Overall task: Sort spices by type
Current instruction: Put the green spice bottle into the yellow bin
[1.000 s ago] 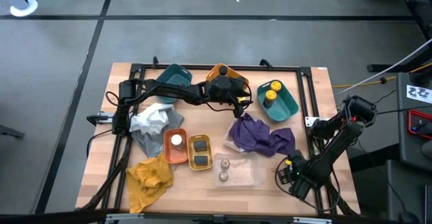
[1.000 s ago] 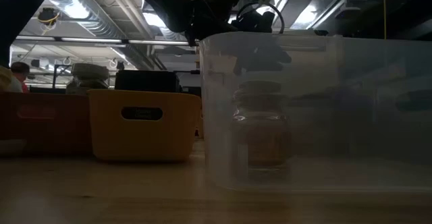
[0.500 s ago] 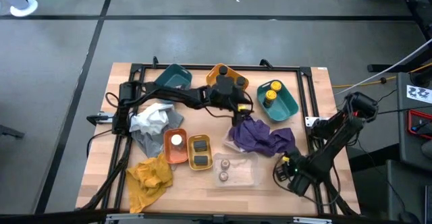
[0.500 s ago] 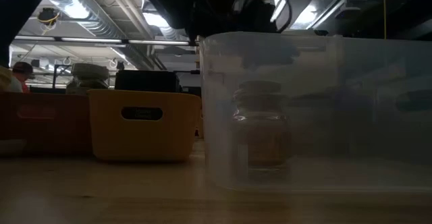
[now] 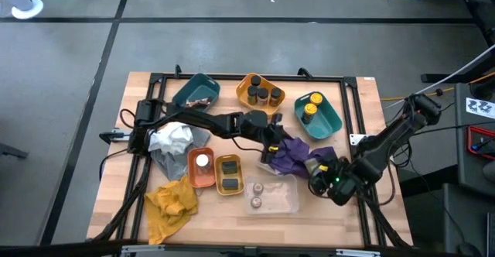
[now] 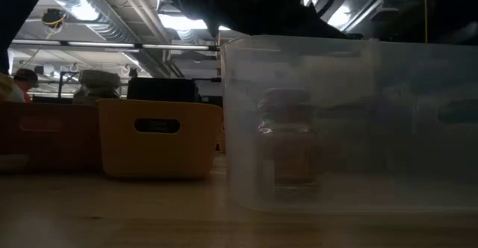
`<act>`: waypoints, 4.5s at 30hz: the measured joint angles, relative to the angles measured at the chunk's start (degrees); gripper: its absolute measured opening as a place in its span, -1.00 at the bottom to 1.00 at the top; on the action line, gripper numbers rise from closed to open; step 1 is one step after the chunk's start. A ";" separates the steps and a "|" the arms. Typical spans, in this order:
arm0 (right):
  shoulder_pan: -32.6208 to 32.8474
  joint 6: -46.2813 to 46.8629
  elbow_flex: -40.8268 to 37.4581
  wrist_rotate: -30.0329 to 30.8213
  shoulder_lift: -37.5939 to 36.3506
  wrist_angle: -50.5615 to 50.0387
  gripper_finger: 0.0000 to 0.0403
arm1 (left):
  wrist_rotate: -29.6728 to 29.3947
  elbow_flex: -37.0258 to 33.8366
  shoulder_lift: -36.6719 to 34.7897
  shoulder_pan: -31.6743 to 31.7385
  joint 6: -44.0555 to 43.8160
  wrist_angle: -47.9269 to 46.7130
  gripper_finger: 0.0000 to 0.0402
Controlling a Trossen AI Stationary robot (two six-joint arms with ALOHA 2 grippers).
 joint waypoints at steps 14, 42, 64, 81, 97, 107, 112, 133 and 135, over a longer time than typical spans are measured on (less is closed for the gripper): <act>-8.79 -28.23 0.00 3.89 -2.50 9.75 -0.15 | -0.18 0.00 0.00 -3.57 2.44 -0.04 -0.17; -11.87 -60.73 -0.17 3.60 -2.45 16.13 -0.14 | -0.14 0.05 -0.20 -5.43 -6.04 0.05 -0.17; -11.90 -67.85 -0.13 5.34 -2.37 17.56 -0.14 | -2.12 0.22 -0.13 -6.06 -12.59 -2.94 -0.02; -11.87 -68.03 0.15 7.34 -2.52 18.90 -0.14 | -3.47 -0.11 0.28 -6.29 -11.55 -3.68 0.12; -11.81 -68.74 0.07 5.16 -2.52 21.22 -0.14 | -3.53 -0.09 0.10 -9.05 -2.15 -2.95 0.08; -11.81 -69.55 0.07 3.88 -2.50 22.66 -0.14 | -3.59 -0.02 0.07 -10.37 1.01 -1.33 0.10; -11.81 -69.56 0.04 3.89 -2.48 22.77 -0.14 | -3.65 0.00 0.07 -10.50 -0.13 -1.37 0.05; -11.92 -69.10 -0.04 3.49 -2.37 22.43 0.36 | -2.68 0.02 -1.05 -9.07 -3.35 -2.21 -0.13; -11.92 -69.54 -0.04 3.82 -2.41 22.32 0.43 | -2.59 0.02 -2.36 -8.43 -3.28 -3.81 -0.13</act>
